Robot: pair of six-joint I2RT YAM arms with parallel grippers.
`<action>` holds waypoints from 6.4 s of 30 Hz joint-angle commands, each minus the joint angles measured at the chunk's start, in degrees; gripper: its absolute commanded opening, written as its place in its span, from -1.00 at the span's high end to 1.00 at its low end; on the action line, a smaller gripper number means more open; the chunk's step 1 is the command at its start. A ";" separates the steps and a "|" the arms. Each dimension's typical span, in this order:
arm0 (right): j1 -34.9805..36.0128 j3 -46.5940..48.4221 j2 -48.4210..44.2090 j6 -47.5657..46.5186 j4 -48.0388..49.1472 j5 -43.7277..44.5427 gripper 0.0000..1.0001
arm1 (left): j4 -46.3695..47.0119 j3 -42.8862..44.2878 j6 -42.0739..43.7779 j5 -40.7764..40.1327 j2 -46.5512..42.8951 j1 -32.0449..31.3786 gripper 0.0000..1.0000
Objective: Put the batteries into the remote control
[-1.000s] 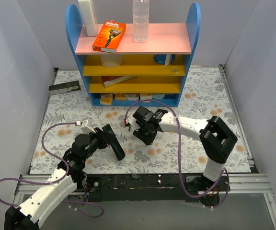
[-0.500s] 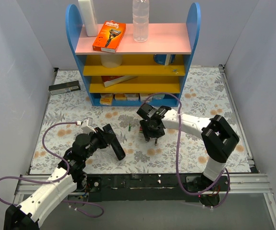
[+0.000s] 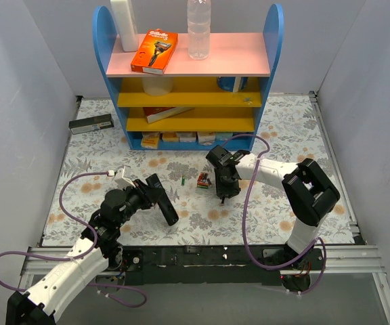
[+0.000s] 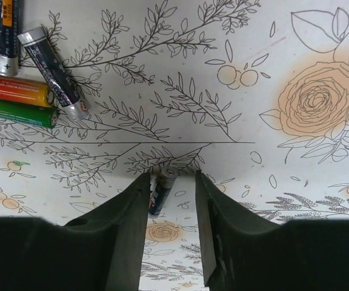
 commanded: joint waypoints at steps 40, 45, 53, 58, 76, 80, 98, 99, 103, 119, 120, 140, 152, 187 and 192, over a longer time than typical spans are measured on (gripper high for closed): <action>8.99 -14.46 -34.79 -26.70 50.11 -9.17 0.97 | 65.06 4.30 -13.14 13.17 37.58 0.33 1.00; 10.84 -18.15 -37.59 -27.66 53.89 -9.34 0.97 | 69.04 7.82 -14.29 15.64 41.45 0.60 1.00; 12.33 -20.00 -42.17 -27.67 53.19 -9.43 0.97 | 67.19 11.08 -14.11 15.99 41.54 0.60 1.00; 12.86 -20.53 -42.96 -27.93 53.18 -9.17 0.97 | 67.46 11.69 -15.17 16.25 41.28 0.60 1.00; 13.83 -21.06 -42.08 -29.25 49.59 -7.32 0.97 | 68.33 11.87 -17.55 16.08 39.43 0.60 1.00; 13.83 -20.27 -41.47 -28.99 47.83 -6.97 0.97 | 68.33 11.87 -16.93 16.96 39.17 0.60 1.00; 13.83 -18.24 -38.66 -26.88 41.76 -7.50 0.92 | 69.21 11.43 -16.67 18.10 37.68 0.60 1.00; 13.83 -18.16 -38.57 -26.88 41.50 -7.49 0.92 | 68.95 11.51 -16.49 18.28 37.67 0.60 1.00; 13.83 -17.80 -38.30 -26.26 41.32 -7.94 0.82 | 69.30 11.43 -16.75 18.72 37.94 0.60 1.00; 13.83 -15.87 -37.51 -25.29 42.73 -7.41 0.25 | 70.00 10.11 -17.72 21.97 37.76 0.60 1.00; 13.83 -15.78 -37.60 -25.47 42.73 -7.23 0.24 | 70.00 9.93 -17.63 21.88 37.68 0.60 1.00; 13.83 -11.83 -39.53 -30.92 40.10 -8.46 -0.35 | 70.09 9.32 -18.16 22.94 37.41 0.60 1.00; 13.92 -9.02 -39.88 -32.76 38.34 -13.99 -0.46 | 68.78 9.23 -17.90 22.85 36.71 0.60 1.00; 13.83 -5.41 -36.81 -37.25 28.14 -14.96 0.22 | 59.90 9.84 -18.69 21.71 34.60 0.60 1.00; 13.83 -4.97 -36.37 -36.81 27.96 -16.02 0.11 | 59.63 9.84 -18.51 21.71 34.51 0.68 1.00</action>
